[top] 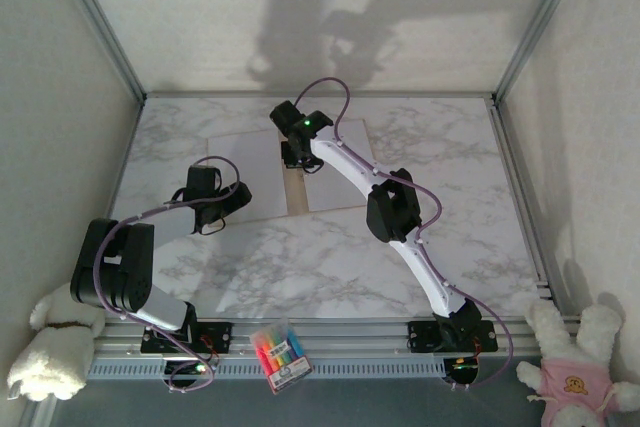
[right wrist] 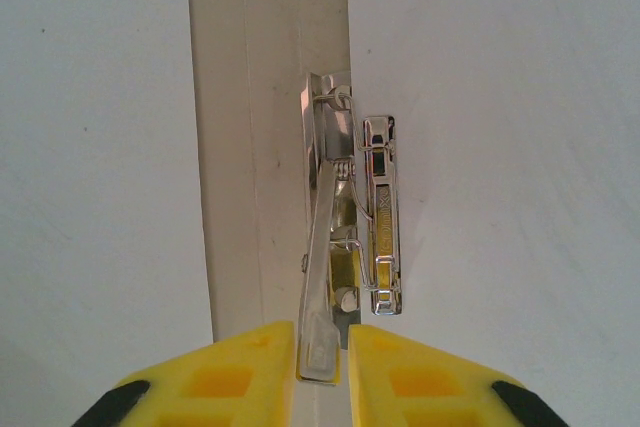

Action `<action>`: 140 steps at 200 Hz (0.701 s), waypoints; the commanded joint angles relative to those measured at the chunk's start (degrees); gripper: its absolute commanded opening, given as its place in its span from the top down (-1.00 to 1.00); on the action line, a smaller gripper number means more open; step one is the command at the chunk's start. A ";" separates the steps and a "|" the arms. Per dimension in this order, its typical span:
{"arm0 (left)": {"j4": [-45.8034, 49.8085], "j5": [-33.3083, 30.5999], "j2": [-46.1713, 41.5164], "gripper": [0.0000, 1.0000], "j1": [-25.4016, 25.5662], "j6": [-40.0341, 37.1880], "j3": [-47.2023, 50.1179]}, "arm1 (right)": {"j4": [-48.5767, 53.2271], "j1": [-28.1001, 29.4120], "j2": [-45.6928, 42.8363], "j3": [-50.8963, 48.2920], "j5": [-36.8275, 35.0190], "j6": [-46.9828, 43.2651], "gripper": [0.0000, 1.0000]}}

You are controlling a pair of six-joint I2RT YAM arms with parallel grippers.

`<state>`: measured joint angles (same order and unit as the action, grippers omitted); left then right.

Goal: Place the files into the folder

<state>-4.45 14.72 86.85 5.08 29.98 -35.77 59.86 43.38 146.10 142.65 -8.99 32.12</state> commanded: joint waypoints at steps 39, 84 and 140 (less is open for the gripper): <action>2.15 0.58 1.27 -0.64 -0.35 -0.60 0.00 | 1.43 -0.31 0.59 2.57 -0.44 -0.32 0.48; 2.18 0.56 1.31 -0.63 -0.34 -0.54 0.07 | 1.58 -0.31 0.81 2.78 -0.33 -0.37 0.55; 2.31 0.57 1.34 -0.63 -0.39 -0.58 -0.01 | 2.13 -0.31 1.40 2.26 -0.34 -0.56 0.64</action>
<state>-4.43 14.72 86.85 5.08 29.98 -35.77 59.90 43.38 146.19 143.57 -8.99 32.12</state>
